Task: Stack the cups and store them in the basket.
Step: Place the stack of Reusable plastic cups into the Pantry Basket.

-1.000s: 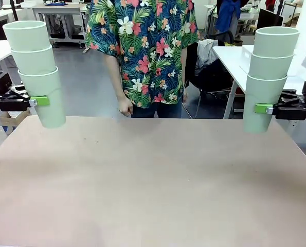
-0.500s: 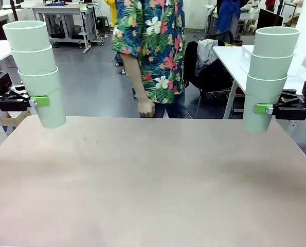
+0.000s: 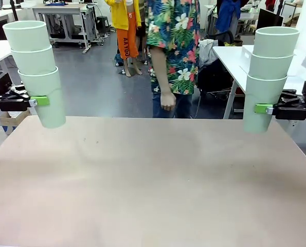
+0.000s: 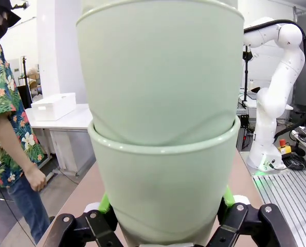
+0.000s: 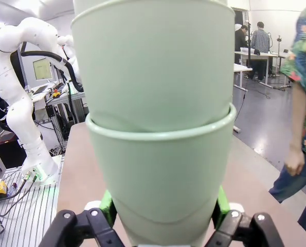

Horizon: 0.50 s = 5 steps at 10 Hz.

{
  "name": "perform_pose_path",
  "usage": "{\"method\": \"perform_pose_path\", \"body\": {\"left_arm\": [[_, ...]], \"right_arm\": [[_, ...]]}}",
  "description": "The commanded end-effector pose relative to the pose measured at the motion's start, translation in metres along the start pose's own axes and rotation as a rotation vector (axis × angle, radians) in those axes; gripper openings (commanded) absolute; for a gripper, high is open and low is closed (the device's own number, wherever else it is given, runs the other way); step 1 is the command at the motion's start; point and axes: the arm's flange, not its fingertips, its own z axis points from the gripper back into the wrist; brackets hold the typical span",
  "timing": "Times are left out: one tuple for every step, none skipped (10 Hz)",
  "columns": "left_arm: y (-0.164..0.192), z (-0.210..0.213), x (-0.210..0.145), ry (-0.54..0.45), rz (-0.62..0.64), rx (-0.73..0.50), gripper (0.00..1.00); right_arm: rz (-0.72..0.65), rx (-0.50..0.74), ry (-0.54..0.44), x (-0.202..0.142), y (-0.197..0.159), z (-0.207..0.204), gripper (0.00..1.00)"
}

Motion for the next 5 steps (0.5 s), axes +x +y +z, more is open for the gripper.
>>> {"method": "perform_pose_path", "body": {"left_arm": [[-0.0015, -0.0007, 0.0039, -0.003, -0.010, -0.003, 0.87], [-0.0015, -0.0007, 0.0039, -0.003, -0.010, -0.003, 0.87], [-0.0015, -0.0007, 0.0039, -0.003, -0.010, -0.003, 0.87], [-0.0015, -0.0007, 0.0039, -0.003, -0.010, -0.003, 0.87], [-0.0015, -0.0007, 0.0039, -0.003, -0.010, -0.003, 0.87]], "right_arm": [[0.005, -0.005, -0.002, 0.0025, 0.0001, 0.0004, 0.87], [0.005, -0.005, -0.002, 0.0025, 0.0001, 0.0004, 0.87], [0.005, -0.005, -0.002, 0.0025, 0.0001, 0.0004, 0.87], [0.005, -0.005, -0.002, 0.0025, 0.0001, 0.0004, 0.87], [0.005, -0.005, -0.002, 0.0025, 0.0001, 0.0004, 0.87]]}}
